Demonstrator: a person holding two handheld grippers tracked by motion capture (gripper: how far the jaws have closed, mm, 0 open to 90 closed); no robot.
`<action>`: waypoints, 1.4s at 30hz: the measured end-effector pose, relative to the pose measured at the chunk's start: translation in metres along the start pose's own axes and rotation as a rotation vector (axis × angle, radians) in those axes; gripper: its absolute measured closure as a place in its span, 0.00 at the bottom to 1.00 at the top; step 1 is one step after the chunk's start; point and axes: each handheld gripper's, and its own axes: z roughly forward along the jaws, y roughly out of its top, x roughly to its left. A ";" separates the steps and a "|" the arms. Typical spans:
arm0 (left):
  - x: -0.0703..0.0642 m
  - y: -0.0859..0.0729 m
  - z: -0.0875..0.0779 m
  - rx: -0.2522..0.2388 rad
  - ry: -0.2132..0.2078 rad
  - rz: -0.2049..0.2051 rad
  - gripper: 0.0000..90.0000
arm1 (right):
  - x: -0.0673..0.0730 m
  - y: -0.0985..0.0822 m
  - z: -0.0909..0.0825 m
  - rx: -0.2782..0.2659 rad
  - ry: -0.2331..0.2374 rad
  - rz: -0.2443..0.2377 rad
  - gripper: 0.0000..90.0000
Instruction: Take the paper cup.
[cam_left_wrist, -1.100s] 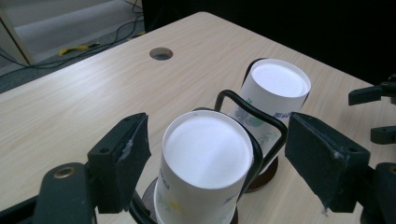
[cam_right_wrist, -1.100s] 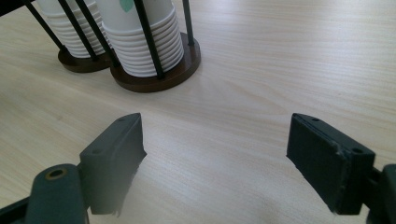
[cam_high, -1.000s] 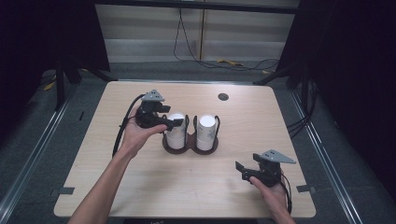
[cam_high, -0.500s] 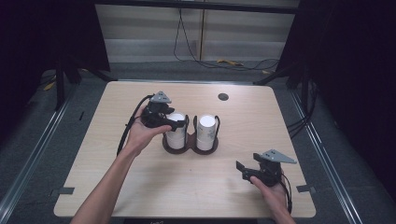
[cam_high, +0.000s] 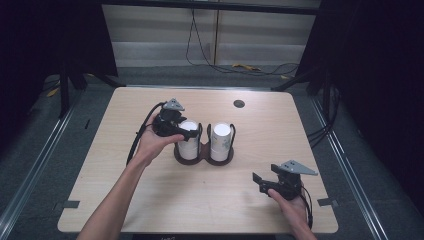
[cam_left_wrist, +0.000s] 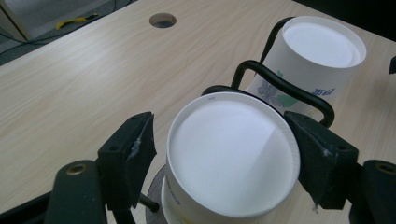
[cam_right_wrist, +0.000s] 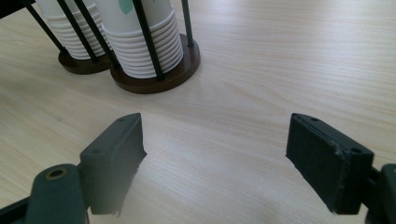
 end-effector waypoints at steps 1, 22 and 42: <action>0.000 0.000 0.001 -0.001 -0.003 -0.002 0.31 | 0.000 0.000 0.000 0.000 0.000 0.001 0.21; -0.002 0.006 -0.006 -0.019 -0.007 0.000 0.39 | 0.000 0.000 0.001 0.006 0.007 0.002 0.21; -0.003 0.014 -0.017 -0.076 -0.009 -0.014 0.39 | 0.000 0.000 0.001 0.004 0.012 0.003 0.21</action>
